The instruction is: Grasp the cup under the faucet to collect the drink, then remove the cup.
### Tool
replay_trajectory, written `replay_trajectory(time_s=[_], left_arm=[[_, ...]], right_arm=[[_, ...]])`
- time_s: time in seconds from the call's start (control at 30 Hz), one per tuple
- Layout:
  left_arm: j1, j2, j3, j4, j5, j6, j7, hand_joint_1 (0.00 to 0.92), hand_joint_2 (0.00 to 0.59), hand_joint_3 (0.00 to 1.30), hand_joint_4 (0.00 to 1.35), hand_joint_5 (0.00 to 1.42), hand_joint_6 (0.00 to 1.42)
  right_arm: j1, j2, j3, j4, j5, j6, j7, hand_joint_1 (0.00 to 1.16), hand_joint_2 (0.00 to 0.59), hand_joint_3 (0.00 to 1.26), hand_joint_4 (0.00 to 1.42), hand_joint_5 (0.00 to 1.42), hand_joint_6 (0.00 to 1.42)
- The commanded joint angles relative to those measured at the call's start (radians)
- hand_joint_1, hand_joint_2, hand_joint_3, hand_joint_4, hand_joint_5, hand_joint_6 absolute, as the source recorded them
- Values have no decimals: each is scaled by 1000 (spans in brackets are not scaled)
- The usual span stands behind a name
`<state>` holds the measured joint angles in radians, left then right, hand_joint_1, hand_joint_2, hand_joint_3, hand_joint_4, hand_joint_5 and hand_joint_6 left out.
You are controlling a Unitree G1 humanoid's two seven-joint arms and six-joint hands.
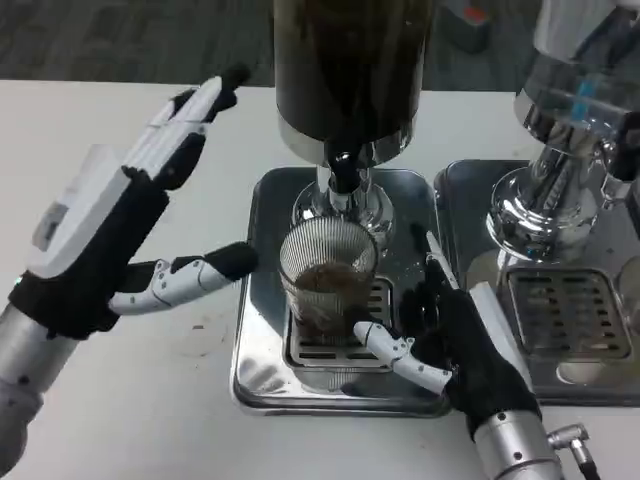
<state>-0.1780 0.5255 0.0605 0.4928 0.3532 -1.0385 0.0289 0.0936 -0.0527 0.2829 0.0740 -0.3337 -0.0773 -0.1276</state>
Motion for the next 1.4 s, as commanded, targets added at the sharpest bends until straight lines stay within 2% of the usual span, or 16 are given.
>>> replay_trajectory(time_s=[0.03,0.3,0.57,0.73,1.03,1.4], left_arm=[[41,17,29,102,-10,1,39,0,147,0,0,91,22],[68,22,33,210,29,6,103,0,150,0,0,85,23],[41,29,-2,299,60,34,130,0,152,0,0,70,9],[41,37,-34,337,86,59,148,0,153,0,0,7,0],[66,30,-83,365,90,80,162,0,154,0,0,0,0],[80,25,-100,359,79,84,159,0,163,0,0,0,0]], right_arm=[[-1,13,8,20,23,-65,9,648,225,0,0,0,0],[-13,21,-1,46,57,-96,34,642,208,0,0,0,0],[-50,32,-4,84,67,-106,48,653,202,0,0,0,0],[-75,37,-8,111,66,-103,48,672,191,0,0,0,0],[-102,45,-9,156,67,-106,59,713,184,0,0,0,0],[-135,61,-21,225,96,-117,81,758,189,0,0,0,22]])
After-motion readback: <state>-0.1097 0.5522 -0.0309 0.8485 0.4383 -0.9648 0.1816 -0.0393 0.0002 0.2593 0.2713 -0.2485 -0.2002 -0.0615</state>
